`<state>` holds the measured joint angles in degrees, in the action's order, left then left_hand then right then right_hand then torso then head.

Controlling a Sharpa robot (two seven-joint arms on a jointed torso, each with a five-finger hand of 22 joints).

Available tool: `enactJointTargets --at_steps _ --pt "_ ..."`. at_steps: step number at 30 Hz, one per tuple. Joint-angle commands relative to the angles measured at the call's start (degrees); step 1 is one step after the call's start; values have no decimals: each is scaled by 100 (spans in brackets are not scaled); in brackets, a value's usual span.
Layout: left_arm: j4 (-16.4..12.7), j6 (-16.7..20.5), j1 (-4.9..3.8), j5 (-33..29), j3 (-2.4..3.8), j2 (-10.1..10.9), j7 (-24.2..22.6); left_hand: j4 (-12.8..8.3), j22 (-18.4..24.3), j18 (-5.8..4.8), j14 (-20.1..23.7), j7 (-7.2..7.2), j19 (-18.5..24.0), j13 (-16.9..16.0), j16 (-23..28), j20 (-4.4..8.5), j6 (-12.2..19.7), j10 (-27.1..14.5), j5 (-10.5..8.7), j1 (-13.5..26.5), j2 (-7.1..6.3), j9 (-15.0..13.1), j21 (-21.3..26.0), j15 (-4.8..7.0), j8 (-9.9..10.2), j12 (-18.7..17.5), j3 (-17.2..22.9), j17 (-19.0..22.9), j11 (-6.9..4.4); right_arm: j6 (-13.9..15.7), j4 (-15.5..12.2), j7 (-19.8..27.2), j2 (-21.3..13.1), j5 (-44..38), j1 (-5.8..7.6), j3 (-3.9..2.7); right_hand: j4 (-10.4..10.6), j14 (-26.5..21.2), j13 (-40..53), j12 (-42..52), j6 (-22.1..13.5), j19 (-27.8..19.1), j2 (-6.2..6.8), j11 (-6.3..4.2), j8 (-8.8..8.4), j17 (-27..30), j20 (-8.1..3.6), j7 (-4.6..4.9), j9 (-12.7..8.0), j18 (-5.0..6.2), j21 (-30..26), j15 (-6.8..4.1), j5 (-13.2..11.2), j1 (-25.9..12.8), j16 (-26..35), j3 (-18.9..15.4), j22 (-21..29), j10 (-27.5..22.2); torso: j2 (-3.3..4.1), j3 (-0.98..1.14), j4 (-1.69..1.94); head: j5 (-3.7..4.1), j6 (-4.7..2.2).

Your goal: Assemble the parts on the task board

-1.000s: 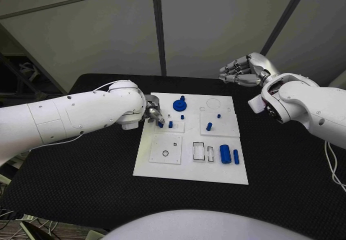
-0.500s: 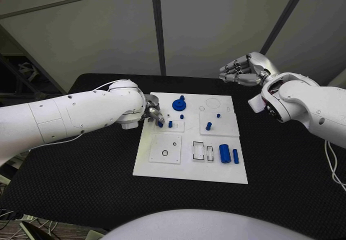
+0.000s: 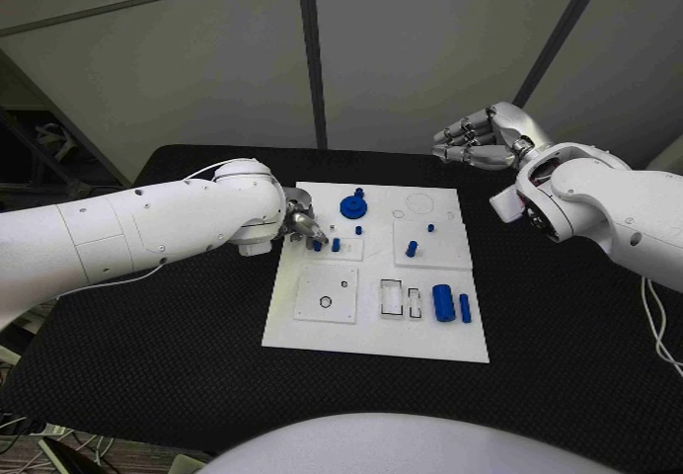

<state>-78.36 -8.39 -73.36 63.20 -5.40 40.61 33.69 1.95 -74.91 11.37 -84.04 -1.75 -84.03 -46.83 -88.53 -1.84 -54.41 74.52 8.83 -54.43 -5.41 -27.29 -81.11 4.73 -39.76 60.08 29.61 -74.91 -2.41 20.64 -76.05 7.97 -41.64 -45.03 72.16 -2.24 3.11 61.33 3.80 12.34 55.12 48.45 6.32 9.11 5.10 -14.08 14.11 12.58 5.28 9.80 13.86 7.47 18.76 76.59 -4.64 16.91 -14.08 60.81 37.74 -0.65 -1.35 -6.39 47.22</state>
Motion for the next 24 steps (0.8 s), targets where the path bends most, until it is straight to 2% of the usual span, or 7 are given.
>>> enactJointTargets --at_steps 1,8,18,24 --pt "31 -103 17 19 -17 -5 116 83 -487 -891 -558 -4 -159 -12 -16 41 -66 -4 -21 98 17 10 -33 22 48 22 -196 -1406 38 -35 -20 11 -9 -11 12 -3 1 14 -5 9 4 41 -27 14 -26 10 17 23 6 70 -27 7 21 -20 38 -40 10 4 4 1 -3 -3 5" --pt "61 -81 17 19 -17 -10 124 153 -490 -891 -559 -4 -158 -27 -17 41 -85 -2 -21 115 41 13 -31 22 63 29 -392 -1407 41 -37 -30 5 -21 -15 12 -3 1 14 -5 9 4 41 -27 14 -26 10 17 23 6 70 -27 7 21 -20 38 -40 10 4 0 0 4 8 5" --pt "84 19 17 17 -17 7 95 371 -505 -893 -559 -9 -162 -46 -17 38 -123 -2 -17 222 36 16 -33 18 94 32 -945 -1408 46 -45 -35 0 -32 -15 12 -3 1 14 -6 10 2 46 -20 14 -27 11 16 23 6 70 -34 7 14 -20 40 -48 16 2 3 -4 5 0 -8" --pt "78 503 18 -202 -15 36 -72 599 -415 -869 -558 -16 -121 43 -13 42 -92 -65 -19 280 26 21 55 19 137 -47 -1484 -1405 51 -46 -33 0 -31 -16 12 -3 1 14 -6 10 2 46 -20 14 -27 11 16 23 6 70 -34 7 14 -20 40 -48 16 2 2 -3 4 -1 -12"
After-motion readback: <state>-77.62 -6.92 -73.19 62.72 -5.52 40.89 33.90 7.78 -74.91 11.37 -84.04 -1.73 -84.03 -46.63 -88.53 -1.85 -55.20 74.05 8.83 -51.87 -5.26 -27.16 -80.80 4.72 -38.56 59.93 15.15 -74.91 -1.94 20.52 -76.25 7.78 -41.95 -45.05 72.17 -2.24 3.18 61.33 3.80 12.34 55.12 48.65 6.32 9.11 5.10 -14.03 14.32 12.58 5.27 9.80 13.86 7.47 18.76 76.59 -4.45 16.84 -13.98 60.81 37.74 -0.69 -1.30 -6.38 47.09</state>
